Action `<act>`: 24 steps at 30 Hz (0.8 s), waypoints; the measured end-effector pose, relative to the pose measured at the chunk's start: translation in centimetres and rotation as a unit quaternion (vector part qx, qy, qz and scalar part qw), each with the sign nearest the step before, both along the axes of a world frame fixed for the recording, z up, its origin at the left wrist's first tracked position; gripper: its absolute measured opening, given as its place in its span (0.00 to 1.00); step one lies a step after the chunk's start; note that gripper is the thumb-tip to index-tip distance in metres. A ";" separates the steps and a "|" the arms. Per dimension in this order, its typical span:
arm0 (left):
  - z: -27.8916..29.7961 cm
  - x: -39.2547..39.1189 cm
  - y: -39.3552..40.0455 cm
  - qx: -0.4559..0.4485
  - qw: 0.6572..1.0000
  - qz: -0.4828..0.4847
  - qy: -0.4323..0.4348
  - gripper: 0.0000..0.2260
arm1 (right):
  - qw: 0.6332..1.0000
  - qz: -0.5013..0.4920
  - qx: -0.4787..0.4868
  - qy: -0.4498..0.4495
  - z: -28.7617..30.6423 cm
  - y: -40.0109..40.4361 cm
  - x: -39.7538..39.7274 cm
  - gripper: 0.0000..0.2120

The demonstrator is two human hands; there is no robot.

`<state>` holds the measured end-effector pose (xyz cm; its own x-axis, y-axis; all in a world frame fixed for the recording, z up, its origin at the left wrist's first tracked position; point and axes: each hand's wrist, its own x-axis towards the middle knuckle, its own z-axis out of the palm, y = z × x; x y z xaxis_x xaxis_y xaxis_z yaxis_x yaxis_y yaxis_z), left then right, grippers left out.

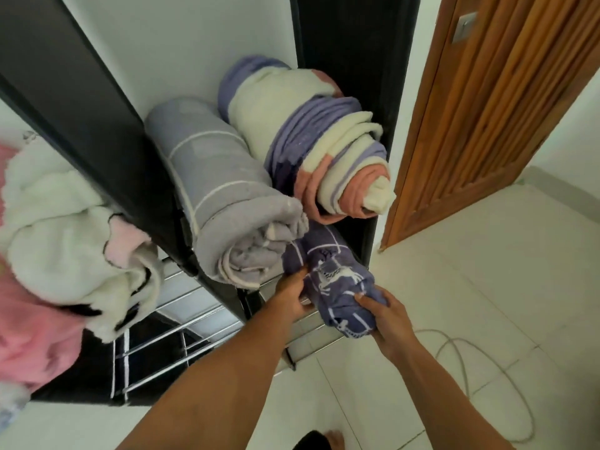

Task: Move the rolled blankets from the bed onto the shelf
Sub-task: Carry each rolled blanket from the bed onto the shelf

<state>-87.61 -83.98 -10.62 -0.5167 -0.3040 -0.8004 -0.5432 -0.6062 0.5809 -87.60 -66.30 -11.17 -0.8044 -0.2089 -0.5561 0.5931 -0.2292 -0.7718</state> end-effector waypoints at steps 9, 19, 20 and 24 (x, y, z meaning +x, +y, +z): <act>-2.3 -2.3 0.9 -0.023 0.999 0.017 0.028 0.23 | 0.999 -0.015 0.000 -0.038 -3.6 -0.5 -2.8 0.24; -1.4 -3.3 -0.6 -0.145 0.984 0.088 0.059 0.15 | 0.998 0.003 0.046 0.042 -4.4 -2.6 -3.3 0.25; -1.4 -3.1 -0.8 -0.162 0.983 0.059 0.056 0.15 | 0.998 0.013 0.048 0.044 -4.3 -3.0 -3.4 0.26; -0.3 -2.5 -0.3 -0.260 0.948 -0.185 0.017 0.21 | 0.994 0.053 0.080 0.045 -3.8 -4.0 -3.9 0.34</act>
<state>-90.06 -84.30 -10.93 -0.6876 -0.4453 -0.5735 -0.6384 -0.0055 0.7697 -91.49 -70.33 -14.98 -0.8306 -0.2095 -0.5159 0.5342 -0.0386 -0.8445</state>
